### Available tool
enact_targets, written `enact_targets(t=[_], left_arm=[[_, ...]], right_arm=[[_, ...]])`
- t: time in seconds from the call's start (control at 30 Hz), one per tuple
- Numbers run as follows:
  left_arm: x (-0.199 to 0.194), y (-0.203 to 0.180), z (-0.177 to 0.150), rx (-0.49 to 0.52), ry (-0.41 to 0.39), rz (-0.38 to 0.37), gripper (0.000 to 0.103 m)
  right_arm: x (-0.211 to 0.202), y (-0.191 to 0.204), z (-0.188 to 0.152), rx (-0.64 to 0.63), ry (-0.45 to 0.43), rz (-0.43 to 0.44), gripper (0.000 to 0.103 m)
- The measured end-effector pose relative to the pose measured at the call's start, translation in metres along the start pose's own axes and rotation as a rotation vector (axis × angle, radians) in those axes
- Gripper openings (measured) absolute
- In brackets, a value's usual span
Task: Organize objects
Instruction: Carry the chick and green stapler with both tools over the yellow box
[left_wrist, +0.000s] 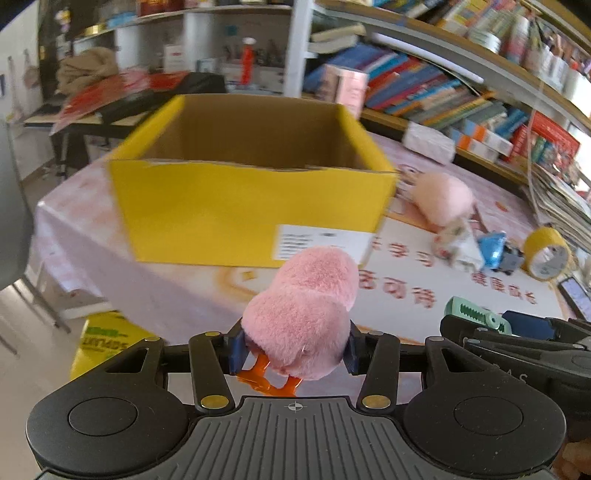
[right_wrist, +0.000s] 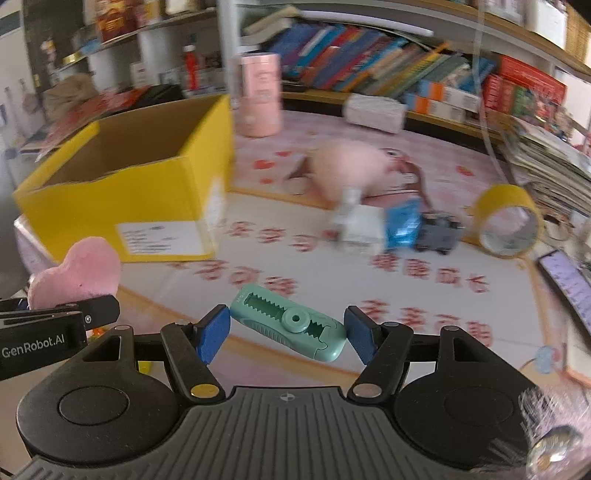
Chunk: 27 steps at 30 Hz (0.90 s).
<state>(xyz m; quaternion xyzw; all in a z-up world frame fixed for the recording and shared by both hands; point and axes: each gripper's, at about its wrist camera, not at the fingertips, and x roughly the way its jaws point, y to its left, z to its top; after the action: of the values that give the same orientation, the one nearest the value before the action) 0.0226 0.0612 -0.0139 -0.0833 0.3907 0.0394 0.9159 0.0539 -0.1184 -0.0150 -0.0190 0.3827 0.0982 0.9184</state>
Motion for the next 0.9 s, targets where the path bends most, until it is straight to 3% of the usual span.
enact_targets(t=[0.4, 0.9], left_arm=[[-0.034, 0.059, -0.013, 0.004, -0.04, 0.025, 0.047], [-0.055, 0.088, -0.018, 0.01, -0.099, 0.005, 0.047]], right_arm=[[-0.016, 0.076, -0.019, -0.014, -0.016, 0.051, 0.066], [-0.036, 0.111, -0.026, -0.016, -0.062, 0.046, 0.066]])
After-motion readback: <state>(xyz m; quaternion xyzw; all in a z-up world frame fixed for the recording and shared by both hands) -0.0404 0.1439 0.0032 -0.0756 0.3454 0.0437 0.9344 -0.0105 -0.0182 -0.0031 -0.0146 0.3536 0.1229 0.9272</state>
